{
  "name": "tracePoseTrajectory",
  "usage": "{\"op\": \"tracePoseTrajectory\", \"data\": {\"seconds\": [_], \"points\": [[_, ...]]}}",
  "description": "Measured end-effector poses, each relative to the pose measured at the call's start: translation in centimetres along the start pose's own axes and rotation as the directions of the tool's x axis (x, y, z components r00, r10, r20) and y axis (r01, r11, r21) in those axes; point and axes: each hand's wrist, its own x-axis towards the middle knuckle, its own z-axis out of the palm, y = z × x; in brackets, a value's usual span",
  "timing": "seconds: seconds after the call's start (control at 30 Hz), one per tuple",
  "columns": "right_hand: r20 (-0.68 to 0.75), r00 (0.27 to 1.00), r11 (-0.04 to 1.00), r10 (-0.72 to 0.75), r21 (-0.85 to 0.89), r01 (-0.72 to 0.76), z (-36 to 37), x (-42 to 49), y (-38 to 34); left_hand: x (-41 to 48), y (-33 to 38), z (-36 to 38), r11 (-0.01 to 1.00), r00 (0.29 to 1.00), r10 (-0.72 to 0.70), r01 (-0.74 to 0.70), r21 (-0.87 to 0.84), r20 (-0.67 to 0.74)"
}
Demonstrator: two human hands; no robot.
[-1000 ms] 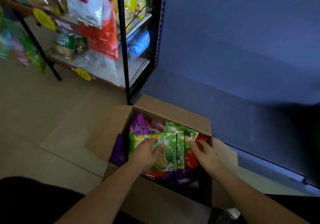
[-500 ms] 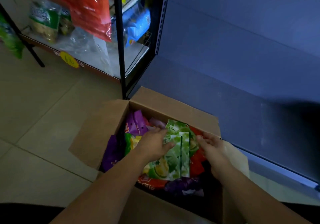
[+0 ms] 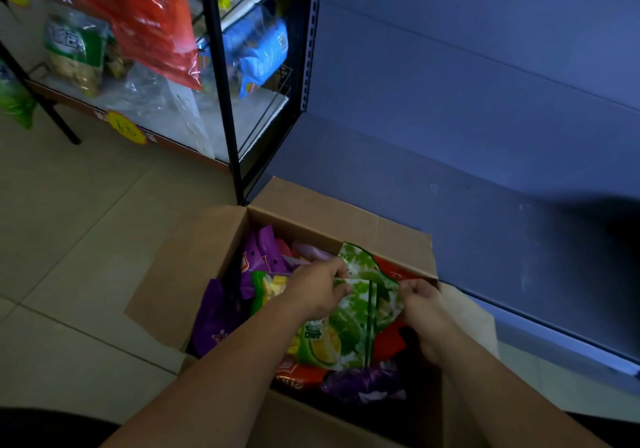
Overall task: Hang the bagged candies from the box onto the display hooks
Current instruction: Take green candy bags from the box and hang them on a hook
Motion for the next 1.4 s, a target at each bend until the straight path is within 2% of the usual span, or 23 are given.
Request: {"op": "tracePoseTrajectory", "data": {"seconds": [0.07, 0.13, 0.27, 0.37, 0.47, 0.63, 0.83, 0.97, 1.1, 1.2, 1.4], "points": [[0.028, 0.998, 0.993, 0.050, 0.104, -0.053, -0.2, -0.3, -0.4, -0.2, 0.2, -0.2, 1.000, 1.000, -0.004, 0.004, -0.025, -0.008], [0.095, 0.995, 0.989, 0.025, 0.145, -0.039, -0.6, -0.7, -0.9, -0.6, 0.2, -0.6, 0.993, 1.000, -0.001, 0.002, -0.115, 0.009], [0.178, 0.979, 0.995, -0.095, -0.011, 0.098, -1.1, -1.8, -1.5, -1.9, 0.1, -2.2, 0.986, 0.997, 0.071, -0.071, -0.153, -0.005], [0.210, 0.971, 0.979, -0.110, -0.143, 0.142, -1.3, -2.9, -2.7, -3.2, 0.4, -4.6, 0.985, 0.997, 0.081, -0.081, -0.154, -0.007], [0.279, 0.958, 0.983, -0.071, -0.143, 0.114, -2.1, -4.5, -5.7, -5.1, 1.8, -7.5, 0.981, 0.994, 0.100, -0.091, -0.172, 0.041], [0.318, 0.922, 0.917, -0.220, -0.255, 0.306, -5.1, -7.3, -12.4, -8.8, 4.2, -12.3, 0.986, 0.993, 0.093, -0.083, -0.143, 0.068], [0.354, 0.861, 0.863, -0.365, -0.218, 0.456, -11.1, -11.4, -19.3, -11.9, 8.5, -17.7, 0.936, 0.969, 0.158, -0.208, -0.285, -0.187], [0.379, 0.833, 0.853, -0.404, -0.172, 0.493, -12.9, -11.6, -19.9, -11.8, 10.1, -16.9, 0.887, 0.965, 0.119, -0.209, -0.411, -0.234], [0.436, 0.802, 0.827, -0.408, -0.196, 0.527, -12.6, -11.2, -20.3, -10.0, 12.0, -15.5, 0.853, 0.963, 0.067, -0.190, -0.486, -0.259], [0.448, 0.795, 0.844, -0.409, -0.146, 0.516, -12.4, -11.2, -20.7, -8.8, 13.5, -15.2, 0.836, 0.939, 0.019, -0.203, -0.510, -0.342], [0.411, 0.795, 0.852, -0.447, -0.074, 0.518, -12.4, -11.6, -21.7, -7.2, 14.7, -15.2, 0.776, 0.905, -0.073, -0.213, -0.594, -0.419]]}}
